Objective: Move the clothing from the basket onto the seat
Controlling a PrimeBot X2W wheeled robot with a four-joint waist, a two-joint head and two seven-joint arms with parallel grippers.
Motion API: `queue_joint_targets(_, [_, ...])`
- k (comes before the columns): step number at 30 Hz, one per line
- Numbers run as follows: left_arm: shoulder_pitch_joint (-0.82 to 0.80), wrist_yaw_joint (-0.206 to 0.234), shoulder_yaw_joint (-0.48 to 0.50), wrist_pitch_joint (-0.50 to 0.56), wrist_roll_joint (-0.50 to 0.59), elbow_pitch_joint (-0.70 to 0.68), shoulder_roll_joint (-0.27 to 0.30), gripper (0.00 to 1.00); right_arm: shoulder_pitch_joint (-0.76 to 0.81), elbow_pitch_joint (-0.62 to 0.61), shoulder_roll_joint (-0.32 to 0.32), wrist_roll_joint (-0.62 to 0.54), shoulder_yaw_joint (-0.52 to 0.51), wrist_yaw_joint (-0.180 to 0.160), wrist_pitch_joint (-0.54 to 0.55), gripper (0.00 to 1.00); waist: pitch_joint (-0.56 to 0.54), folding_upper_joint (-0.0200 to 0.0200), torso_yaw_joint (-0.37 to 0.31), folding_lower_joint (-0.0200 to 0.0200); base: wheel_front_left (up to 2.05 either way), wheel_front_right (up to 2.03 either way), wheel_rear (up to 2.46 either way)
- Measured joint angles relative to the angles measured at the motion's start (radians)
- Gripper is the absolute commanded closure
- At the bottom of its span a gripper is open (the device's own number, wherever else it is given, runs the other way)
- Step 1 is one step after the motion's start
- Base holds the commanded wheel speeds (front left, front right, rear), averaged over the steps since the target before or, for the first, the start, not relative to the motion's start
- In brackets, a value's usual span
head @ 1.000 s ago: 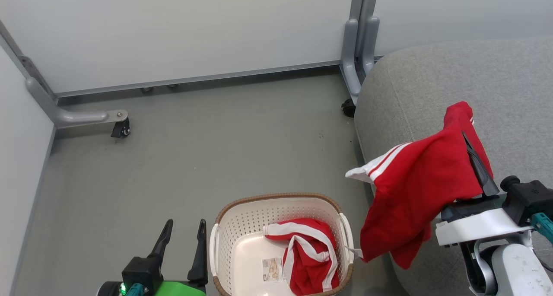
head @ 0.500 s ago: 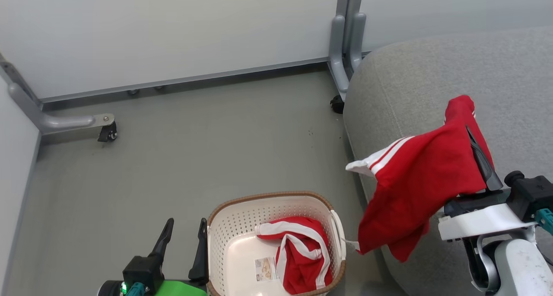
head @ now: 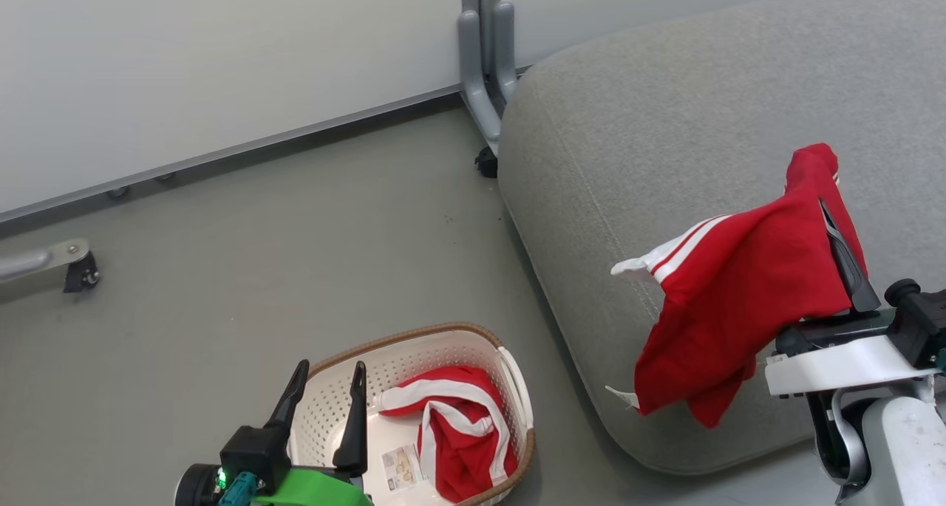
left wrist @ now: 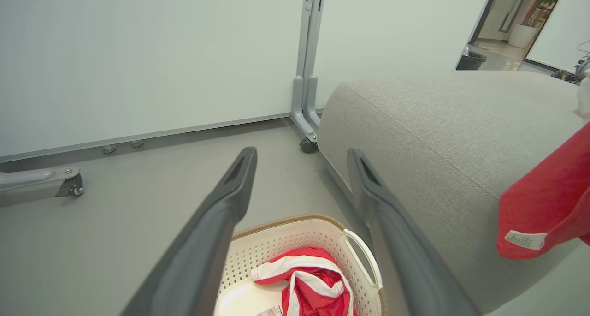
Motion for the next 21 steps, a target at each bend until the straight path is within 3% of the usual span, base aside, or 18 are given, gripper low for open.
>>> queue_joint_targets(14, [-0.026,-0.002,-0.011,0.0,0.004,0.003,-0.001,0.0,-0.016,-0.001,-0.004,0.008,-0.013,0.0,0.0,1.0,0.034,0.0,-0.208,0.0,0.0,0.0,0.0])
queue_joint_targets(21, [-0.048,-0.002,-0.012,0.0,0.009,0.006,-0.001,0.0,-0.02,-0.004,0.0,0.009,-0.018,0.0,0.0,1.0,0.054,0.0,-0.281,0.0,0.0,0.0,0.0])
